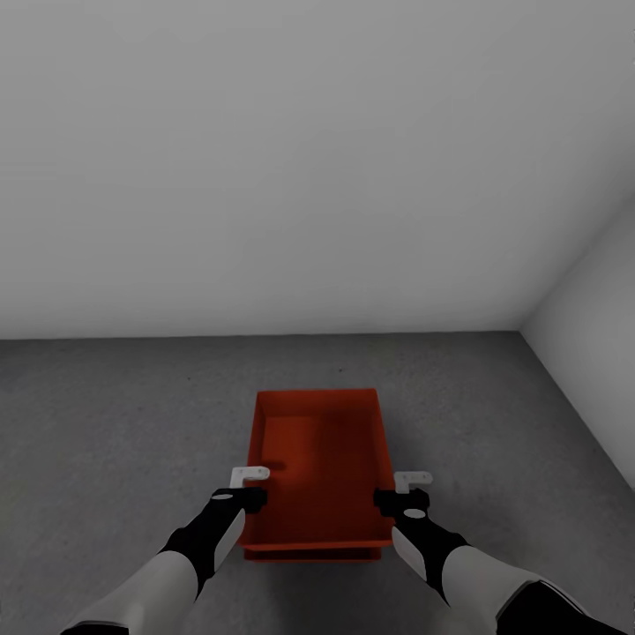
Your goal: Move the two storage containers from the living room to the garage. In the garage, place one container on the floor and stack the other container on top of it (either order is fine).
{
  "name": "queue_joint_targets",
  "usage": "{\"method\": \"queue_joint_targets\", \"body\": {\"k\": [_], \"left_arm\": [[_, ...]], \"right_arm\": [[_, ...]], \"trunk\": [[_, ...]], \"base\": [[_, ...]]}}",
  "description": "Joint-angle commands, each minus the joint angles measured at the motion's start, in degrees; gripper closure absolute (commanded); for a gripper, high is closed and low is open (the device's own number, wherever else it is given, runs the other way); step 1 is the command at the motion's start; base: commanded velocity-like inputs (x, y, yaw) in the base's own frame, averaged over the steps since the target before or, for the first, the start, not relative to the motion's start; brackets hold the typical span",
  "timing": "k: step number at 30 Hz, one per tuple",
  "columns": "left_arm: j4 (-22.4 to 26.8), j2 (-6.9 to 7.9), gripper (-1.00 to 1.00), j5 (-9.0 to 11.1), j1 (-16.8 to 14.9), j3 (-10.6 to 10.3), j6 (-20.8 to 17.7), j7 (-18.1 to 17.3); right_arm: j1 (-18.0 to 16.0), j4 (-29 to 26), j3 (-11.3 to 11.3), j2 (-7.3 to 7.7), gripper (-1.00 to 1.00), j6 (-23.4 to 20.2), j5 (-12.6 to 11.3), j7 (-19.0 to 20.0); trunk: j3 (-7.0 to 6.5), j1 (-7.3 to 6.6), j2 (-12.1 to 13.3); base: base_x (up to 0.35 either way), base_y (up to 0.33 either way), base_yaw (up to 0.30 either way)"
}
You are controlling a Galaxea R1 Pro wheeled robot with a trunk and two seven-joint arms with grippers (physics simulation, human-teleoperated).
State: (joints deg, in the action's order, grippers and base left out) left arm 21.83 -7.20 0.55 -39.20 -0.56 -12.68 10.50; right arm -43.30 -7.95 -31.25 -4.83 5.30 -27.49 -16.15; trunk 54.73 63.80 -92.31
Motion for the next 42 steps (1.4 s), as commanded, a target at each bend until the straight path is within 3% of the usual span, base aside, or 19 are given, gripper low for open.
{"method": "queue_joint_targets", "body": {"k": [1, 42], "left_arm": [[0.12, -0.01, -1.00, 0.06, 0.00, -0.06, -0.35, 0.20], [0.07, 0.00, -1.00, 0.06, 0.00, -0.05, -0.33, 0.22]], "right_arm": [[-0.03, 0.04, -0.48, 0.00, -1.00, 0.24, -0.62, -0.20], [-0.03, 0.04, -0.48, 0.00, -1.00, 0.33, -0.63, -0.20]], "trunk": [[-0.15, -0.23, 0.40], [-7.51, -9.23, 16.84]], "base": [[0.000, 0.000, 0.000], [0.000, 0.000, 0.000]]}}
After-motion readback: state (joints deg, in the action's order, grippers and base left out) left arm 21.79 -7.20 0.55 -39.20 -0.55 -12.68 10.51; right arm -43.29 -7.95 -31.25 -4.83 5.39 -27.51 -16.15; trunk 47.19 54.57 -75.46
